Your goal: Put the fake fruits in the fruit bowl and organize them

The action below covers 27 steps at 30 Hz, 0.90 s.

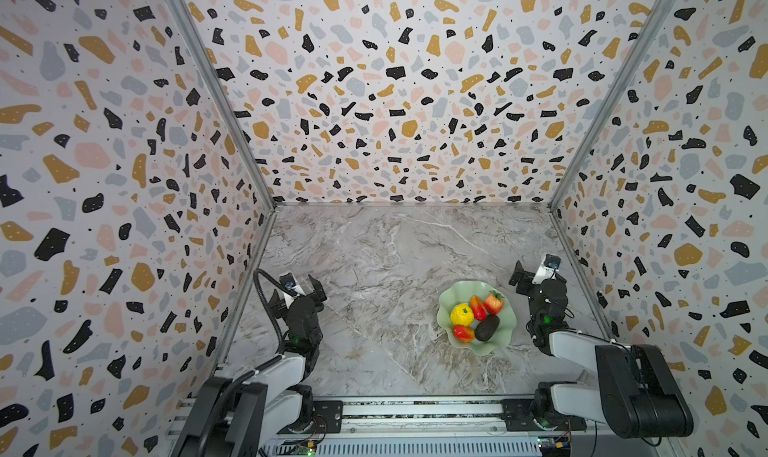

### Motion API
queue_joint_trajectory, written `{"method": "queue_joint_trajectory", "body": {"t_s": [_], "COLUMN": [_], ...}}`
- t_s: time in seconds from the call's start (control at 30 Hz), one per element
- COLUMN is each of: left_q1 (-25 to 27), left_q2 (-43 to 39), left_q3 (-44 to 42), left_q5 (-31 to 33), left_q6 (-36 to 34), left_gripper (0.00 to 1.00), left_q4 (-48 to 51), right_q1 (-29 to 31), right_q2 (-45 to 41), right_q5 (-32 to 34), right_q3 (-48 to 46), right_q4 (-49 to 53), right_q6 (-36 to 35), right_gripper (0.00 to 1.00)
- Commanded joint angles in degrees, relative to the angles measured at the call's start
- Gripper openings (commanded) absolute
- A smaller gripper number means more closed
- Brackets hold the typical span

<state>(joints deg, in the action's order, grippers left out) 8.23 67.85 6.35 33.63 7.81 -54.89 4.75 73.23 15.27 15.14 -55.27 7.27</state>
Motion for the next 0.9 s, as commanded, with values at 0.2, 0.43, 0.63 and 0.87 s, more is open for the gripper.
{"method": "queue_joint_trajectory", "body": {"t_s": [0.2,0.43,0.63,0.87], "left_q1": [-0.93,-1.0,-1.02,-1.02], "left_q2": [11.58,12.01,11.97,11.88], "left_q3": [3.0,2.96,2.92,2.71], "left_q5": [-5.06,-5.78,-5.81,-5.7], "left_q6": [-4.43,-4.75,-4.79,-4.74], "left_gripper": [1.0,1.0,1.0,1.0], "left_q4": [-13.64,-13.87,-13.99,-14.16], "right_q1": [0.93,-2.65,0.15,1.53], "right_q2": [-3.13,5.29,10.73,11.91], "right_q5": [5.16,-1.52,-5.11,-2.33], "right_q3": [-4.2,-4.37,-3.43,-4.12], "right_q4": [-5.2,-11.12,-14.64,-17.38], "right_q6": [-1.59,-0.18,-4.98,-5.88], "right_gripper": [0.99,0.99,0.99,0.99]}}
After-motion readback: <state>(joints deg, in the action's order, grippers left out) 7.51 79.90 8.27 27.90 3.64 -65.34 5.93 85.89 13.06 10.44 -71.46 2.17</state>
